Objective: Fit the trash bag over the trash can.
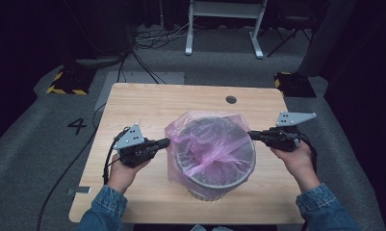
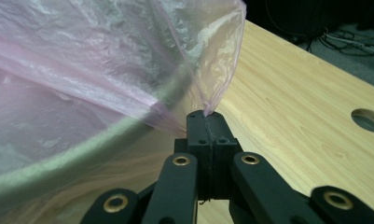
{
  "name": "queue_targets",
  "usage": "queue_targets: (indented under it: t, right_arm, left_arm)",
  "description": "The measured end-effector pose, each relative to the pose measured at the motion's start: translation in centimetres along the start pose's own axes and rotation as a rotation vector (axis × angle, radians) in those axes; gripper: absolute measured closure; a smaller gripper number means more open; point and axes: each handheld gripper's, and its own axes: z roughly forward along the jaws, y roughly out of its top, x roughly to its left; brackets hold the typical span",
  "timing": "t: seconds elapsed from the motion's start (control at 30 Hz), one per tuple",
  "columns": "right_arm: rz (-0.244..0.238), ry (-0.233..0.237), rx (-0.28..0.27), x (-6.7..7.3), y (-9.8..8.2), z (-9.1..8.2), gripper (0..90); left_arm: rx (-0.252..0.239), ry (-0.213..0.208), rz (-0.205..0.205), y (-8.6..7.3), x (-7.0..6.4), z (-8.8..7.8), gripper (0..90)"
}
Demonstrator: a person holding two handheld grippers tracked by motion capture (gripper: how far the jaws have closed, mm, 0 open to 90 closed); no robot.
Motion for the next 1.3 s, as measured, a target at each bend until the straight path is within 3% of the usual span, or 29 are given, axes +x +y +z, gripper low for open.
queue_targets:
  t: [0.13,0.23,0.33,0.5,0.67,0.77,0.83,0.93,1.03,1.17,1.3]
  right_arm:
    - [0.045,0.021,0.031,-0.8,-0.7,2.0,89.9]
    - [0.057,0.029,0.123,-0.8,-2.3,3.5,89.9]
    - [0.094,0.042,0.177,-1.0,-3.8,3.9,89.9]
    - [0.141,0.062,0.256,-0.6,-6.6,3.8,89.9]
    - [0.145,0.05,0.301,0.0,-8.4,2.5,89.9]
    - [0.155,0.041,0.284,0.5,-9.2,0.9,89.8]
    - [0.157,0.033,0.249,0.8,-9.5,-0.5,85.9]
    - [0.139,0.049,0.142,1.4,-9.4,-2.3,53.3]
    - [0.1,0.074,0.029,2.2,-8.9,-3.8,40.0]
    - [-0.003,0.13,-0.062,4.2,-7.6,-4.6,32.0]
    - [-0.101,0.148,-0.012,6.1,-6.2,-3.4,32.1]
  left_arm:
    - [0.046,-0.018,-0.015,-1.3,0.0,1.1,89.9]
    - [0.07,-0.037,-0.025,-2.3,-0.3,1.3,90.0]
    - [0.087,-0.046,-0.031,-3.1,-0.6,1.3,90.0]
    - [0.128,-0.04,-0.027,-4.2,-0.8,1.0,90.0]
    - [0.175,-0.029,-0.037,-5.7,-0.9,0.6,90.0]
    - [0.163,-0.025,-0.052,-6.5,-1.1,-0.5,89.9]
    - [0.117,-0.022,-0.06,-6.7,-1.4,-1.7,87.9]
    - [0.037,-0.056,-0.088,-6.2,-1.9,-3.1,57.2]
    - [-0.027,-0.111,-0.066,-5.0,-3.3,-3.9,37.8]
    - [-0.01,-0.144,-0.016,-3.8,-5.0,-3.0,30.5]
    - [0.01,-0.182,-0.037,-3.1,-5.1,-1.2,26.5]
